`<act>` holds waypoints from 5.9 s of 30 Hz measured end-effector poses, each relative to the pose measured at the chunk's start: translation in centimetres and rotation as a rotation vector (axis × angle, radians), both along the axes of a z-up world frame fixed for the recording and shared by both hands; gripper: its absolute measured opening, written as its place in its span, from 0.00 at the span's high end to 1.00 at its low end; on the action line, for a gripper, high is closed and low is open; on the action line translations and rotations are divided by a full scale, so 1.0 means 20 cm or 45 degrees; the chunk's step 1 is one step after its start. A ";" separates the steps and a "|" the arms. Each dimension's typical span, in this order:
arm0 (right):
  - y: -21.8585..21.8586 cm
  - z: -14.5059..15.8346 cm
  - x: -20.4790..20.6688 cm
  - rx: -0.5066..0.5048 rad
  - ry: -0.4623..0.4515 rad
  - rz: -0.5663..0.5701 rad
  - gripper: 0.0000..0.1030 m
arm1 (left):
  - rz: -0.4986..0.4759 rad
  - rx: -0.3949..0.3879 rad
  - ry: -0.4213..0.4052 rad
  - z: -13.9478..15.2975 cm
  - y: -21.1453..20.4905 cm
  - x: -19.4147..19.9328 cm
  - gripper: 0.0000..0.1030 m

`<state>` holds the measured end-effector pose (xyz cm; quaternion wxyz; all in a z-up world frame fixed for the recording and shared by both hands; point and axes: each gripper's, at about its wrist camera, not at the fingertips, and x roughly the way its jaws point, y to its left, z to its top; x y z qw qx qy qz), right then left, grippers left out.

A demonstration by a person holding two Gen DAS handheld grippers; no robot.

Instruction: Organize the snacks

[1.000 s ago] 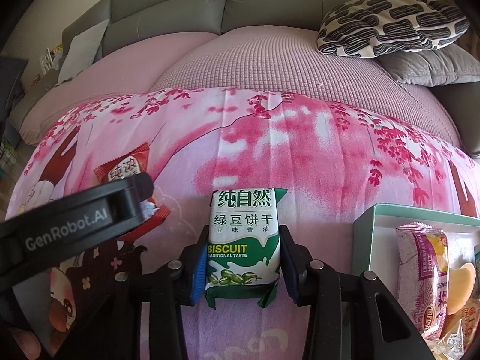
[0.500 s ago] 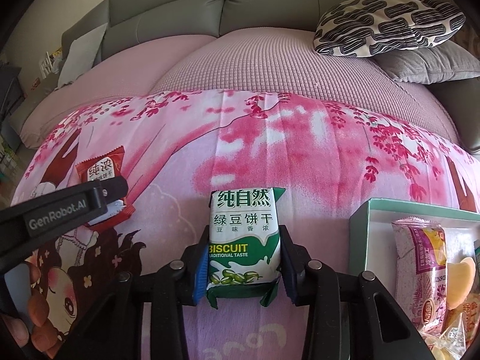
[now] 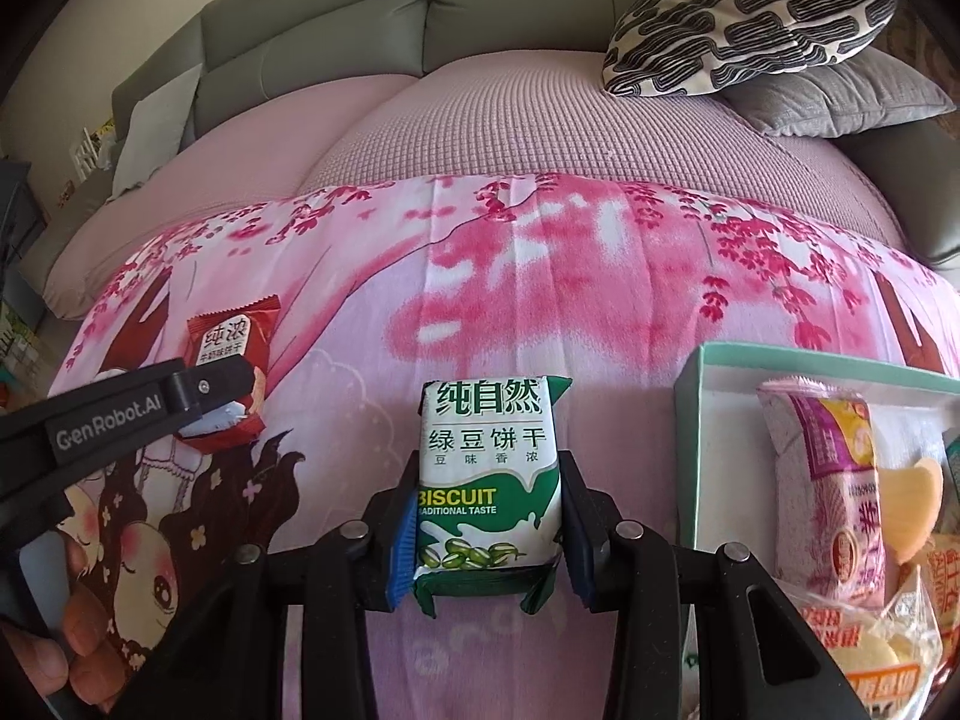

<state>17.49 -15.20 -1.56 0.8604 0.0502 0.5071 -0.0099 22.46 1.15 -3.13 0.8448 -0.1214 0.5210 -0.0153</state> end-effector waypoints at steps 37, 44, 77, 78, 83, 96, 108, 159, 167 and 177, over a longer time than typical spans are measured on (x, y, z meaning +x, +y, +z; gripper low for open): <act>-0.40 0.57 -0.81 0.024 -0.280 -0.227 0.59 | -0.216 -0.152 -0.307 0.56 -0.27 -0.70 0.60; -0.67 0.51 -0.94 -0.002 -0.221 -0.408 0.59 | -0.355 -0.158 -0.259 0.50 -0.48 -0.83 0.60; -0.86 0.26 -0.92 0.021 -0.043 -0.483 0.59 | -0.654 -0.039 -0.099 0.24 -0.98 -0.95 0.64; -0.86 0.25 -0.92 0.022 -0.039 -0.482 0.59 | -0.652 -0.032 -0.094 0.23 -0.98 -0.94 0.64; -0.86 0.24 -0.91 0.015 -0.013 -0.474 0.59 | -0.631 -0.027 -0.059 0.19 -0.97 -0.92 0.64; -0.87 0.20 -0.90 -0.011 0.044 -0.486 0.41 | -0.600 -0.037 -0.024 0.19 -0.95 -0.91 0.53; -0.87 0.22 -0.90 -0.030 0.025 -0.502 0.26 | -0.537 -0.030 -0.054 0.27 -0.88 -0.90 0.34; -0.66 0.36 -1.09 -0.134 -0.133 -0.435 0.00 | -0.228 0.436 -0.019 0.19 -0.57 -1.05 0.03; -0.60 0.33 -1.10 -0.136 -0.099 -0.377 0.00 | -0.215 0.426 -0.010 0.19 -0.52 -1.07 0.03; -0.56 0.29 -1.07 -0.126 -0.059 -0.313 0.00 | -0.223 0.394 0.033 0.17 -0.50 -1.06 0.03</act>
